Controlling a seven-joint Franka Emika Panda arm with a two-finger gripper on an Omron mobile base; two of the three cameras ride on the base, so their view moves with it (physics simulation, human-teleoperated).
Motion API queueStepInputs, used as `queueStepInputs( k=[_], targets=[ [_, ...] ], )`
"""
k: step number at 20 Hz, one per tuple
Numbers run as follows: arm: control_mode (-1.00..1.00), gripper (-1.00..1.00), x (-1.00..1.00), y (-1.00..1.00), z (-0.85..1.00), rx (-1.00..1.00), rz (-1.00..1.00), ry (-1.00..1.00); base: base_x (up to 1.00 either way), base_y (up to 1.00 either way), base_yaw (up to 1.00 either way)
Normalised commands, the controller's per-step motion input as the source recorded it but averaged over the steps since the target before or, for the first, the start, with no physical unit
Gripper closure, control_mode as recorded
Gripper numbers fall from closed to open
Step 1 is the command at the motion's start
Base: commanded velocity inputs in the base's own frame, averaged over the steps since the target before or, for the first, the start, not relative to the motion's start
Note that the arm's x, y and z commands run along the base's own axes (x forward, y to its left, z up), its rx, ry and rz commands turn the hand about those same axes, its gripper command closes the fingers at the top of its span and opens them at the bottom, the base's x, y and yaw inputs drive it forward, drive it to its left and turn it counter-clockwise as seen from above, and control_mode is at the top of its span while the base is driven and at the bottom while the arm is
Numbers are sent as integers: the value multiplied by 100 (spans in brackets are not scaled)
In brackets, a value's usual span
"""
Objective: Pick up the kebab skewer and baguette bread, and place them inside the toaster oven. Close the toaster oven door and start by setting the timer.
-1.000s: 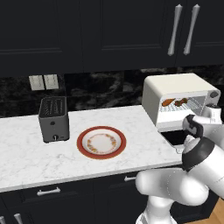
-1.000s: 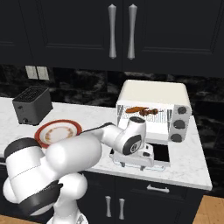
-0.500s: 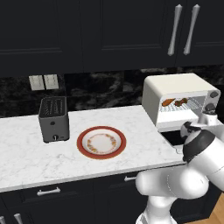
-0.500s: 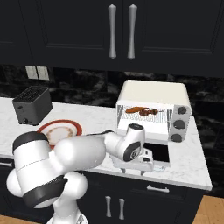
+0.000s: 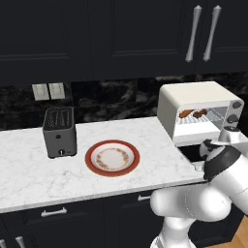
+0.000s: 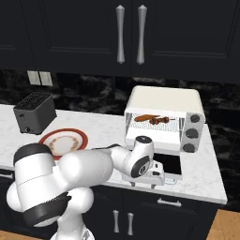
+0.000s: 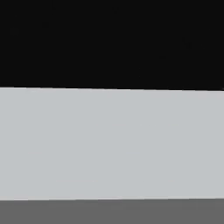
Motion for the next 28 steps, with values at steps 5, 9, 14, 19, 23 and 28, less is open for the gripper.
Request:
queueStepInputs(
  k=[5, 9, 14, 19, 23, 28],
  targets=[
    [-100, -100, 68, 4, 0, 0, 0, -4, 0, 0, 0],
    [-100, -100, 83, 18, 4, 0, 0, -12, 0, 0, 0],
    [-100, -100, 79, 32, 12, 0, 0, -27, 0, 0, 0],
    [-100, -100, 75, 47, 1, 0, 0, -53, 0, 0, 0],
    [-100, -100, 75, 64, -1, 0, 0, -69, 0, 0, 0],
    [-100, -100, 84, 67, -2, 0, 0, -74, 0, 0, 0]
  ],
)
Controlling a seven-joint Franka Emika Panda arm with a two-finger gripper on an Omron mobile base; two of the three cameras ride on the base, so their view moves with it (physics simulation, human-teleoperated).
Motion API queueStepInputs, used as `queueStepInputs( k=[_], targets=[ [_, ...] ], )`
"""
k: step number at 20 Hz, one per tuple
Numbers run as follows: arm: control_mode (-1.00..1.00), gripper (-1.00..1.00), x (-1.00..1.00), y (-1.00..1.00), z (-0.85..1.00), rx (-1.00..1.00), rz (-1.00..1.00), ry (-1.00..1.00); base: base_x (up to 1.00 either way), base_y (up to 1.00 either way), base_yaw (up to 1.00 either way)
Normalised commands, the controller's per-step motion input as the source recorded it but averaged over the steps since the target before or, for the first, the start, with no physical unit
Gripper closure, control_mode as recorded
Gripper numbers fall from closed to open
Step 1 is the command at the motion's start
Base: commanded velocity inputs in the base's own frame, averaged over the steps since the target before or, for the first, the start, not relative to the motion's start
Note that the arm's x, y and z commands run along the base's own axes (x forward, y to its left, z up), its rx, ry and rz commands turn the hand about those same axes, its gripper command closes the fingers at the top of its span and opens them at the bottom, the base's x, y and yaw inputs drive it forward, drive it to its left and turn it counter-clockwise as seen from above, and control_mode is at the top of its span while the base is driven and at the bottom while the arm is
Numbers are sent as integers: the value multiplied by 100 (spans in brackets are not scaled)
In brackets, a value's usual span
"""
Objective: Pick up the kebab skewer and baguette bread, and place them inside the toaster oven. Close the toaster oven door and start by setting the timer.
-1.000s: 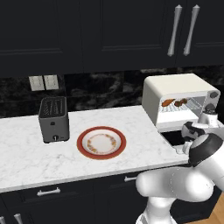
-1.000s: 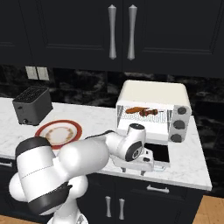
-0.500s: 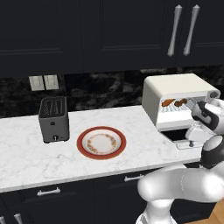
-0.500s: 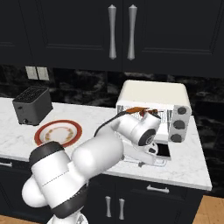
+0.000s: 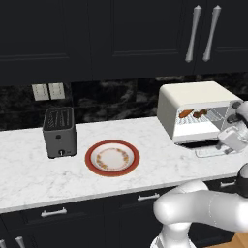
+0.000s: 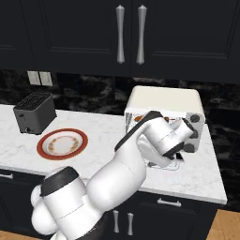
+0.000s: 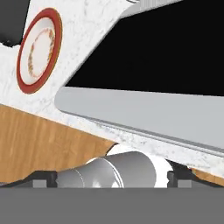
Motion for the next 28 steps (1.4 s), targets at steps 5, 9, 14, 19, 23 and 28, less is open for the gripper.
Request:
queueStepInputs(
  k=[5, 9, 14, 19, 23, 28],
  targets=[
    [-100, -100, 68, 80, -3, -3, -2, -74, 0, 0, 0],
    [-100, -100, 82, 82, -8, -6, -7, -68, 0, 0, 0],
    [-100, -100, 95, 49, 3, -4, -8, -58, 0, 0, 0],
    [-100, -100, 81, 39, 1, -4, -8, -42, 0, 0, 0],
    [-100, -100, 79, 15, -1, -5, -6, -21, 0, 0, 0],
    [-100, -100, 80, 6, -6, -6, -5, -6, 0, 0, 0]
  ],
)
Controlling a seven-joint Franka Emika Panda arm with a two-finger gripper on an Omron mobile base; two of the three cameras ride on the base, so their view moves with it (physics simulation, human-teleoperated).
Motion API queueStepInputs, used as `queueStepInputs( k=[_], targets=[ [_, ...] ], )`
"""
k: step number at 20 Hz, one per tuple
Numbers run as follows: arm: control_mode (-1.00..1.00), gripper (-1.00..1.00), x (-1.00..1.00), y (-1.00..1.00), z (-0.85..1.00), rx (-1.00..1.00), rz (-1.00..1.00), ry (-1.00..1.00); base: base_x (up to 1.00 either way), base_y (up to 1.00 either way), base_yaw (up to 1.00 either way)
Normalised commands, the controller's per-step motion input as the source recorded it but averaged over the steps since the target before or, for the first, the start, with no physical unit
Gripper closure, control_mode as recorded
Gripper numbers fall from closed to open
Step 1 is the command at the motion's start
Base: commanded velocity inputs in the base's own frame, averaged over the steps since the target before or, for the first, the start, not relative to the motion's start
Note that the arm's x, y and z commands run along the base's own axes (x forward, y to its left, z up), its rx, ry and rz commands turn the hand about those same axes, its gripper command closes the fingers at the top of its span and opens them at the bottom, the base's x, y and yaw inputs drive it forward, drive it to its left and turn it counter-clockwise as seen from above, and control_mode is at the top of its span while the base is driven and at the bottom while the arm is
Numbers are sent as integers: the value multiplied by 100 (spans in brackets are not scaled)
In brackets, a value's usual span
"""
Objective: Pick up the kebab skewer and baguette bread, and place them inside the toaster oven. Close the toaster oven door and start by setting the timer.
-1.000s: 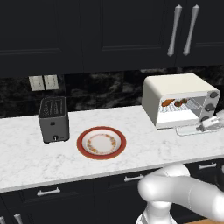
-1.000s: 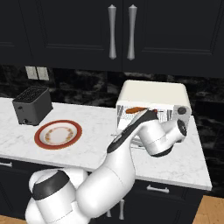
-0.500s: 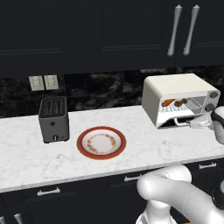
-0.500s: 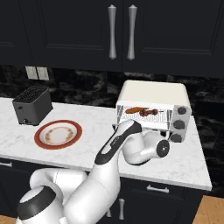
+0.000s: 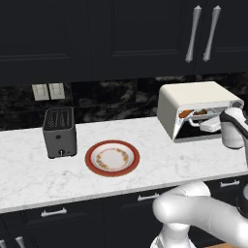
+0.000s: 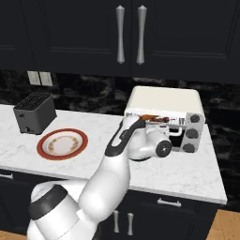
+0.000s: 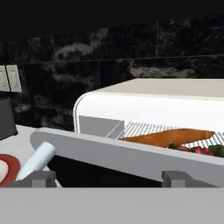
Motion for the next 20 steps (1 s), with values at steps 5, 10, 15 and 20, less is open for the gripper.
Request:
queueStepInputs(
  k=[5, 10, 15, 20],
  targets=[
    [-100, -100, 42, 1, -7, -4, -1, 0, 0, 0, 0],
    [-100, -100, 45, 20, -56, -10, -3, 0, 0, 0, 0],
    [-100, -100, 58, 29, -61, -12, -4, 0, 0, 0, 0],
    [-100, -100, 36, 29, -58, -12, -4, 0, 0, 0, 0]
  ],
)
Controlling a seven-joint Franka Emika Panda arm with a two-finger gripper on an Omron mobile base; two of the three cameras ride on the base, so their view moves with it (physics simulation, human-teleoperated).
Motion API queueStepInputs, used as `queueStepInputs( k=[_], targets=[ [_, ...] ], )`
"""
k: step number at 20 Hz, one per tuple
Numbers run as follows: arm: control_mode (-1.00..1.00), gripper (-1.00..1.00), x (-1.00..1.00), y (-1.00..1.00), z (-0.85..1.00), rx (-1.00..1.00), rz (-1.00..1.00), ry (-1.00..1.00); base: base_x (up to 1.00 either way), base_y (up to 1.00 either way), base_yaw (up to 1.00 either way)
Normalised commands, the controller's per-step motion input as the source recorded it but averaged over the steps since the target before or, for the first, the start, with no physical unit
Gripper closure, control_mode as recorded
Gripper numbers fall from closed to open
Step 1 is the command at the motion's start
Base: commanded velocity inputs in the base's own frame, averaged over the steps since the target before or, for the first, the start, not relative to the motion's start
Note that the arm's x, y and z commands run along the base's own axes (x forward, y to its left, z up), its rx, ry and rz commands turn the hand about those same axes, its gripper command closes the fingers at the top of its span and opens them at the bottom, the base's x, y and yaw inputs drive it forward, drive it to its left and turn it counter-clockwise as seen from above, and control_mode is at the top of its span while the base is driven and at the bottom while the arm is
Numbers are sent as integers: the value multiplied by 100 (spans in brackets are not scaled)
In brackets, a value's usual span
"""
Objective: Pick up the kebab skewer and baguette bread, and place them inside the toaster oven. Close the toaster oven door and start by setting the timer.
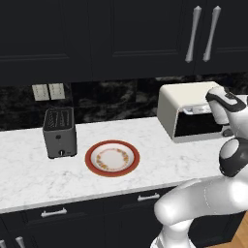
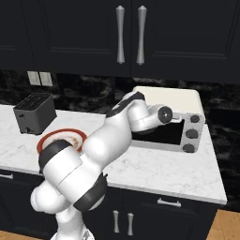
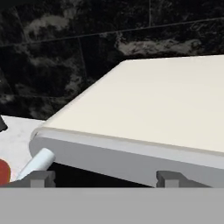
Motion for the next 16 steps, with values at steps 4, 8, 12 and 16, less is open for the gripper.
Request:
queueStepInputs(
  k=[4, 8, 12, 16],
  targets=[
    [-100, -100, 35, 32, -62, -13, -5, -1, 0, 0, 0],
    [-100, -100, 33, 41, -70, -12, -5, -3, 0, 0, 0],
    [-100, -100, 31, 41, -66, -12, -5, -3, 0, 0, 0],
    [-100, -100, 26, 10, 0, -7, -1, -5, 0, 0, 0]
  ],
)
